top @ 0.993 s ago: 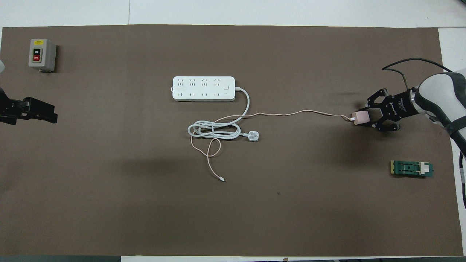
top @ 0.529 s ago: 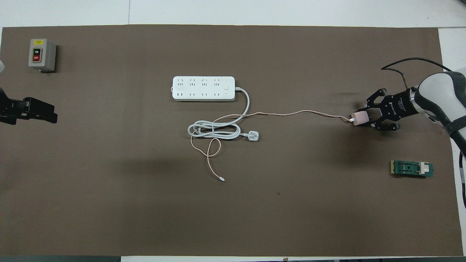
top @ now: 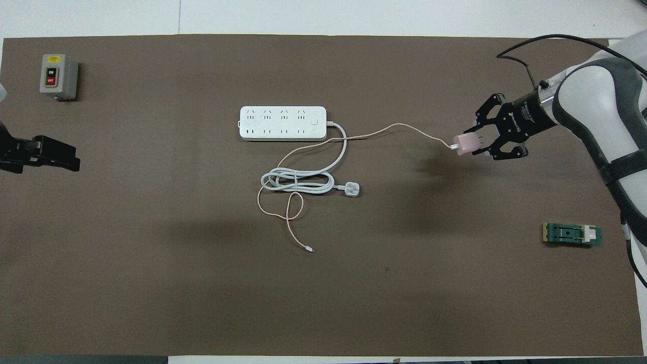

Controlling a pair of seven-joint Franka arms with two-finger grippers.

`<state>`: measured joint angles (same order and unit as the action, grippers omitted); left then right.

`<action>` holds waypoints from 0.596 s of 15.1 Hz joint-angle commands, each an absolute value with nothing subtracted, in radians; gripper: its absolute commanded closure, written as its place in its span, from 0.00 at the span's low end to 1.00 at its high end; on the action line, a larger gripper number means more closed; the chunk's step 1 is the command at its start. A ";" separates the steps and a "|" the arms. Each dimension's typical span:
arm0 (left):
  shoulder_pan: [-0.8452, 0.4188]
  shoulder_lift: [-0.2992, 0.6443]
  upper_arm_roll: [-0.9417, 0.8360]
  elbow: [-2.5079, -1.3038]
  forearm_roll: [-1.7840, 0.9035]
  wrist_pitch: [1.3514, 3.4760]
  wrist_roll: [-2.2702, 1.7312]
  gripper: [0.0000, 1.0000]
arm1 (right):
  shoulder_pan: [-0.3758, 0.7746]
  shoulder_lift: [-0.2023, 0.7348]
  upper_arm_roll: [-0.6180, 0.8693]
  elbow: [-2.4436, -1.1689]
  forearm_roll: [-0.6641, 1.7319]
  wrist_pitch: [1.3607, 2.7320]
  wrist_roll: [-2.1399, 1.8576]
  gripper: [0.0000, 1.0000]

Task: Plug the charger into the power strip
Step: 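Carry the pink charger with the right gripper toward the power strip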

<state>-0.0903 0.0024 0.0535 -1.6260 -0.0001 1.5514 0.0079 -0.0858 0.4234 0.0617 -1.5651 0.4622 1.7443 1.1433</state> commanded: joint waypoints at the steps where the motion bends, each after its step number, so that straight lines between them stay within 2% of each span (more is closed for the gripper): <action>1: -0.086 -0.008 0.054 -1.626 -0.006 1.543 0.020 0.00 | 0.003 0.394 0.077 -1.519 0.498 1.732 1.320 1.00; 5: -0.086 -0.008 0.054 -1.626 -0.006 1.545 0.018 0.00 | 0.122 0.391 0.081 -1.471 0.603 1.761 1.500 1.00; 9: -0.086 -0.008 0.054 -1.626 -0.006 1.543 0.018 0.00 | 0.250 0.391 0.081 -1.460 0.629 1.863 1.644 1.00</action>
<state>-0.0903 0.0024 0.0535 -1.6260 -0.0001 1.5514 0.0079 0.2002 0.3844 0.0835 -1.4751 0.6083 1.8186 1.5779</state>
